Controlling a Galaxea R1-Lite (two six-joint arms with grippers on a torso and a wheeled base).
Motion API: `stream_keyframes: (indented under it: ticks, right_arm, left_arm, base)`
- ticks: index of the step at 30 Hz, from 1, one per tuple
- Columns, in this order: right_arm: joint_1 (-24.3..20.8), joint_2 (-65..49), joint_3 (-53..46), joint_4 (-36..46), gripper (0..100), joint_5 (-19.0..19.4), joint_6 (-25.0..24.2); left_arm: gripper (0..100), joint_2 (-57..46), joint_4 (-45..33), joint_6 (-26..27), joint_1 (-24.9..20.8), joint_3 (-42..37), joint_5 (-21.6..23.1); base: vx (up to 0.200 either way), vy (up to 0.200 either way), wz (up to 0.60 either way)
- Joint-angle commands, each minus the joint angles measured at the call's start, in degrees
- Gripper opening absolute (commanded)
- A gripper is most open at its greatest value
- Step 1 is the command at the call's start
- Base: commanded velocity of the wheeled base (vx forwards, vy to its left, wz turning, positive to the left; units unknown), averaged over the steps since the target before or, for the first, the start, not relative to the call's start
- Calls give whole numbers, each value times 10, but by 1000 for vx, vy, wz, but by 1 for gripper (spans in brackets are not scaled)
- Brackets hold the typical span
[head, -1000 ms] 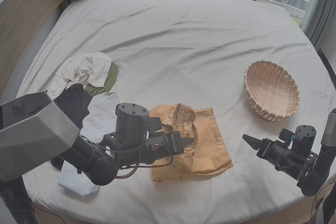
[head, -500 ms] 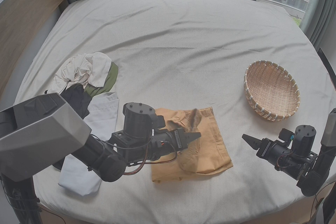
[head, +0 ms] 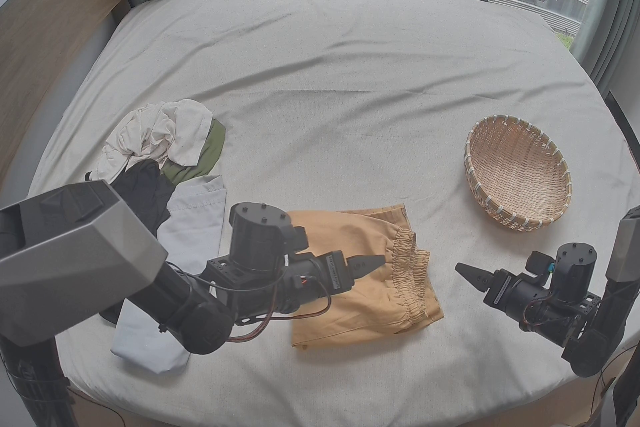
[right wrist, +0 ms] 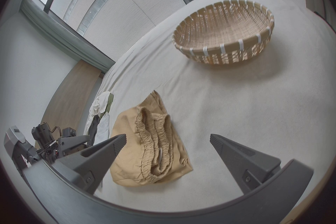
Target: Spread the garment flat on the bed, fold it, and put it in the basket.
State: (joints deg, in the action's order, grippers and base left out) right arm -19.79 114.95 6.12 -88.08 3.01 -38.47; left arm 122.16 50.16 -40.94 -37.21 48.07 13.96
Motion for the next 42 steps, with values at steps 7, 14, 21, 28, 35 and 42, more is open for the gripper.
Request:
stream_keyframes:
  ticks: [7, 14, 21, 28, 35, 42]
  right_arm:
    - [-27, 60, 8, -1, 100, 16, -23]
    - [-25, 98, 27, -1, 100, 16, -27]
    - [-37, 139, 55, -1, 100, 16, -49]
    - [-46, 167, 63, -1, 100, 28, -65]
    - [-72, 172, 90, -1, 100, 28, -78]
    - [-93, 172, 132, 0, 100, 28, -78]
  left_arm:
    - [100, -126, 28, 21, 74, -149, 9]
    - [100, -196, 56, 25, 126, -228, 20]
    - [100, -229, 75, 86, 174, -300, 28]
    - [100, -220, 157, 142, 186, -356, 24]
    - [100, -187, 221, 201, 209, -396, 19]
    - [100, -108, 384, 271, 246, -461, 25]
  base:
    - [0, 0, 0]
    - [0, 0, 0]
    - [0, 0, 0]
    - [0, 0, 0]
    - [0, 0, 0]
    - [0, 0, 0]
